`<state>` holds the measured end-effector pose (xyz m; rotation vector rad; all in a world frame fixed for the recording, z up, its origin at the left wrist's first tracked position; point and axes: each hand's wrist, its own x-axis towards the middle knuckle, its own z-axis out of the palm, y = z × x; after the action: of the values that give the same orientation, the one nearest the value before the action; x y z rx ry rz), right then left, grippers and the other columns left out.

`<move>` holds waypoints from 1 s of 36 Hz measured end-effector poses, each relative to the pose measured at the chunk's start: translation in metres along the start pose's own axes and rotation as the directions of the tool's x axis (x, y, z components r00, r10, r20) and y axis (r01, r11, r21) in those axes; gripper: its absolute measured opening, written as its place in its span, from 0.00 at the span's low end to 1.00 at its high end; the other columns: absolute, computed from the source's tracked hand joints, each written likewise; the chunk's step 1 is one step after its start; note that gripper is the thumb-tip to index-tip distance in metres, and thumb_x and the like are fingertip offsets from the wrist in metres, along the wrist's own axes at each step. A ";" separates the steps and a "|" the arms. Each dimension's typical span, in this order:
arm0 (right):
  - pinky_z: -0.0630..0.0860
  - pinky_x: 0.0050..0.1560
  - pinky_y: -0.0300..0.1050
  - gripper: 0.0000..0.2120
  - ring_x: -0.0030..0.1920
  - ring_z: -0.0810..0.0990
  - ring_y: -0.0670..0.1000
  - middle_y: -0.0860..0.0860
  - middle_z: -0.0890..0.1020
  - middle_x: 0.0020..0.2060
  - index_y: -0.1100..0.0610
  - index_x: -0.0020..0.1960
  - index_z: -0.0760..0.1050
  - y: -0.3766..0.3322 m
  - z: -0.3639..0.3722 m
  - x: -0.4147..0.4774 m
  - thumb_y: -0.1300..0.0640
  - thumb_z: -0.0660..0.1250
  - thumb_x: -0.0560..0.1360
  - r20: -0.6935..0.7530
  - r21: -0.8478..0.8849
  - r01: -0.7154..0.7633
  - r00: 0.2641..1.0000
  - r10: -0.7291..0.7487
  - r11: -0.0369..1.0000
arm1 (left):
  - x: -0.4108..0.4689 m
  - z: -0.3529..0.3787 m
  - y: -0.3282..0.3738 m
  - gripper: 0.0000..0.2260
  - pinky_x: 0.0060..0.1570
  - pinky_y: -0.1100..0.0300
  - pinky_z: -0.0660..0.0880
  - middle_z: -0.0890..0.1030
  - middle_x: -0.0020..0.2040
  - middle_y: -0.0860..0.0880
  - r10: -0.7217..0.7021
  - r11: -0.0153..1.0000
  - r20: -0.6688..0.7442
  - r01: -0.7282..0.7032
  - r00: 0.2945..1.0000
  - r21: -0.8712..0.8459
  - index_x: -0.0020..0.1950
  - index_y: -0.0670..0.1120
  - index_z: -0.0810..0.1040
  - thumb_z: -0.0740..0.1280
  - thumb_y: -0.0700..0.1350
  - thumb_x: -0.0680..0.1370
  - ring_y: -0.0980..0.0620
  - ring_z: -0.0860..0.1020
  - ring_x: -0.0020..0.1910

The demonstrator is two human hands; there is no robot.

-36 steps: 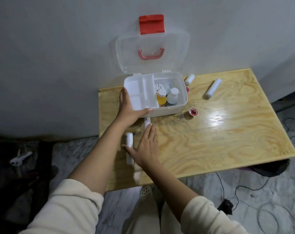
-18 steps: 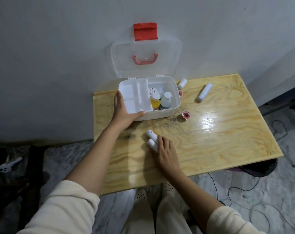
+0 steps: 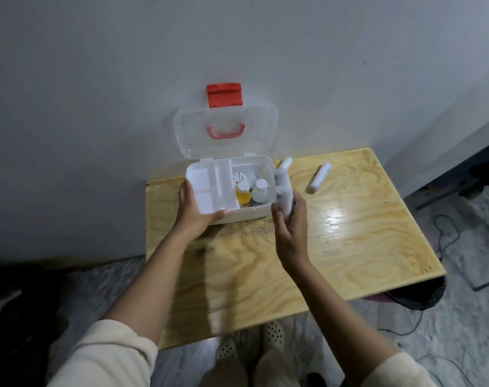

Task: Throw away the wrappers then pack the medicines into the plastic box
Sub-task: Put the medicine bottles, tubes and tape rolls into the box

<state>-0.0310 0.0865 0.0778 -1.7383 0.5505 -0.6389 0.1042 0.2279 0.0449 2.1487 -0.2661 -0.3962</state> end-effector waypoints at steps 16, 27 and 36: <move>0.77 0.43 0.36 0.10 0.44 0.80 0.43 0.49 0.82 0.44 0.66 0.56 0.74 -0.016 0.002 0.062 0.61 0.63 0.77 0.109 0.238 -0.182 0.981 0.160 0.954 | 0.001 0.002 0.002 0.47 0.60 0.59 0.62 0.58 0.72 0.49 -0.005 0.999 -0.021 0.004 1.000 -0.048 0.74 0.48 0.54 0.80 0.47 0.64 0.50 0.60 0.70; 0.74 0.38 0.45 0.05 0.37 0.76 0.50 0.54 0.77 0.36 0.55 0.41 0.74 -0.010 0.007 0.077 0.56 0.70 0.69 0.321 0.054 -0.111 0.943 0.088 0.992 | 0.001 0.003 0.001 0.49 0.59 0.60 0.63 0.57 0.73 0.49 -0.003 0.998 -0.023 0.002 1.000 -0.070 0.75 0.48 0.52 0.80 0.46 0.65 0.58 0.59 0.63; 0.78 0.44 0.47 0.09 0.42 0.80 0.52 0.58 0.82 0.41 0.67 0.48 0.78 0.003 -0.001 0.089 0.63 0.71 0.70 0.488 -0.024 -0.110 0.866 0.107 0.994 | 0.006 0.005 -0.005 0.47 0.59 0.58 0.66 0.61 0.68 0.49 0.029 0.996 -0.065 -0.034 0.997 -0.088 0.72 0.49 0.58 0.82 0.47 0.61 0.55 0.63 0.63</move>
<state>0.0340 0.0271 0.0874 -1.7646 0.2841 -0.1025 0.1077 0.2251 0.0367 2.0634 -0.2417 -0.3152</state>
